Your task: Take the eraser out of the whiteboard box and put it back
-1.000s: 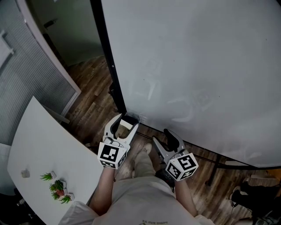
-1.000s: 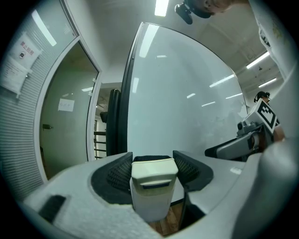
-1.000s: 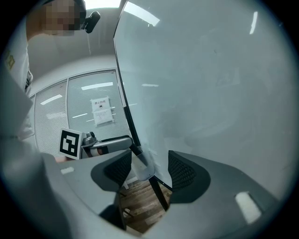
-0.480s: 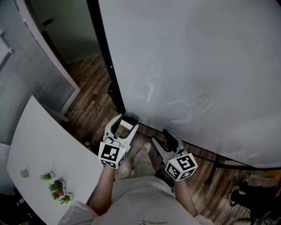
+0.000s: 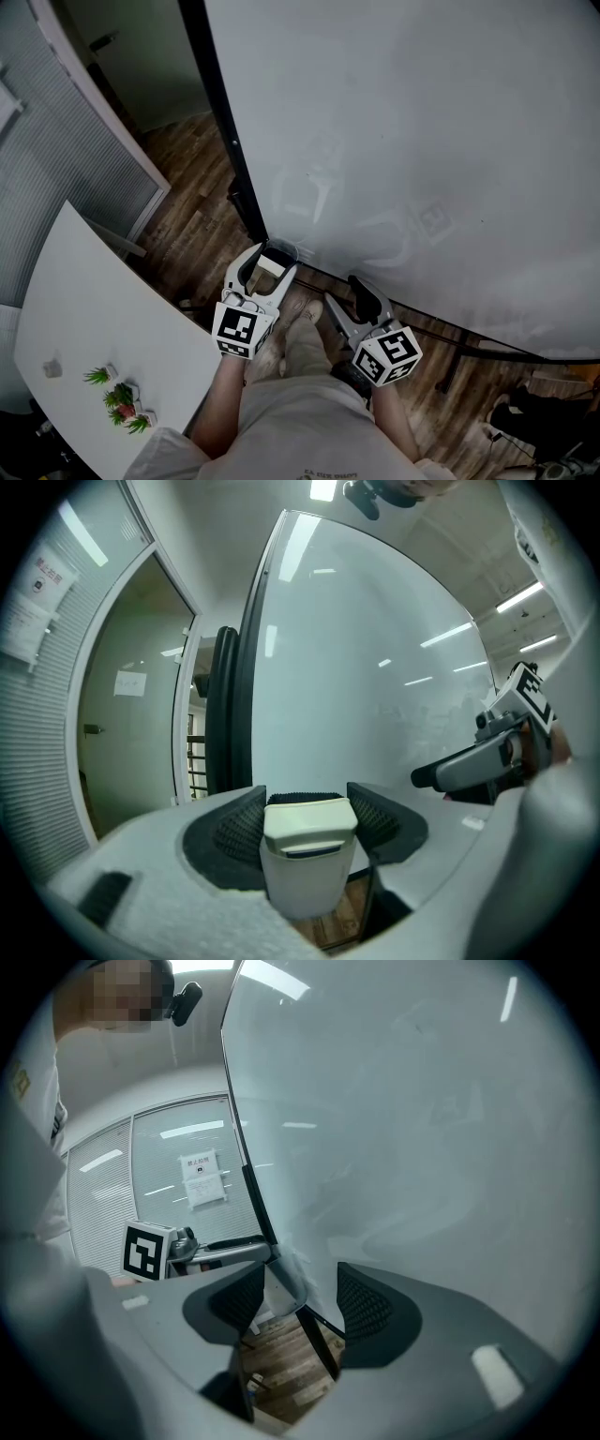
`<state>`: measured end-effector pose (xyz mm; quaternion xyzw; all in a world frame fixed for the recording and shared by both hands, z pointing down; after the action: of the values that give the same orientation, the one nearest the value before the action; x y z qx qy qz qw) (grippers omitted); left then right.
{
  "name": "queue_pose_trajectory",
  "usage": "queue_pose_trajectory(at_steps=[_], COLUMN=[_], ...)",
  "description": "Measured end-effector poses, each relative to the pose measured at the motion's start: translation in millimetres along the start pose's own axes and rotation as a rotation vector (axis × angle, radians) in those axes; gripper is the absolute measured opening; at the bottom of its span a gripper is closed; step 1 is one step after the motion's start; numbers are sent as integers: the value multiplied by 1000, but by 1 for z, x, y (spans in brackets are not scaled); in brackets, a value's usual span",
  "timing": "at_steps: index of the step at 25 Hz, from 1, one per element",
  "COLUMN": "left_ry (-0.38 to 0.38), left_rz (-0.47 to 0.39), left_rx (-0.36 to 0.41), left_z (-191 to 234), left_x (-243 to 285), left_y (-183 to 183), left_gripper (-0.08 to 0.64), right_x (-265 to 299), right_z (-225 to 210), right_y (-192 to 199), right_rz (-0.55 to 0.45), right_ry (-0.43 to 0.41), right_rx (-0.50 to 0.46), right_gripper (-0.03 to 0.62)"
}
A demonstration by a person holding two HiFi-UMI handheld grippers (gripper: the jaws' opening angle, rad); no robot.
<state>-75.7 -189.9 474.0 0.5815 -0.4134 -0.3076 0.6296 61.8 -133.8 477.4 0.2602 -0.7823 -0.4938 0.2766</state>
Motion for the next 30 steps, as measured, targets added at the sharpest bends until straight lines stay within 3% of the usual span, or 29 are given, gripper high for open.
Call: queue_pose_trajectory(at_steps=[30], left_ry=[-39], left_rz=[-10], left_rx=[24], left_z=[-2], left_x=[4], left_y=[4], left_gripper=[272], right_x=[3], right_z=[-1], right_y=[2], right_rz=[5], right_ry=[-12], right_rx=[6], right_gripper=[241])
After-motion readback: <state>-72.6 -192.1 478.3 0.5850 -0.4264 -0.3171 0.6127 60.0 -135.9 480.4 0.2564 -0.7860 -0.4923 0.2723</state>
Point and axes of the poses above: the fingertips, and each gripper's own axes: x forward along the fingers, z to its left, y out of its underside, the point moved 3 cm from there along -x, backward along the fingers, and after that the axes turned 8 degrees about -y, right-handed, at the moved point
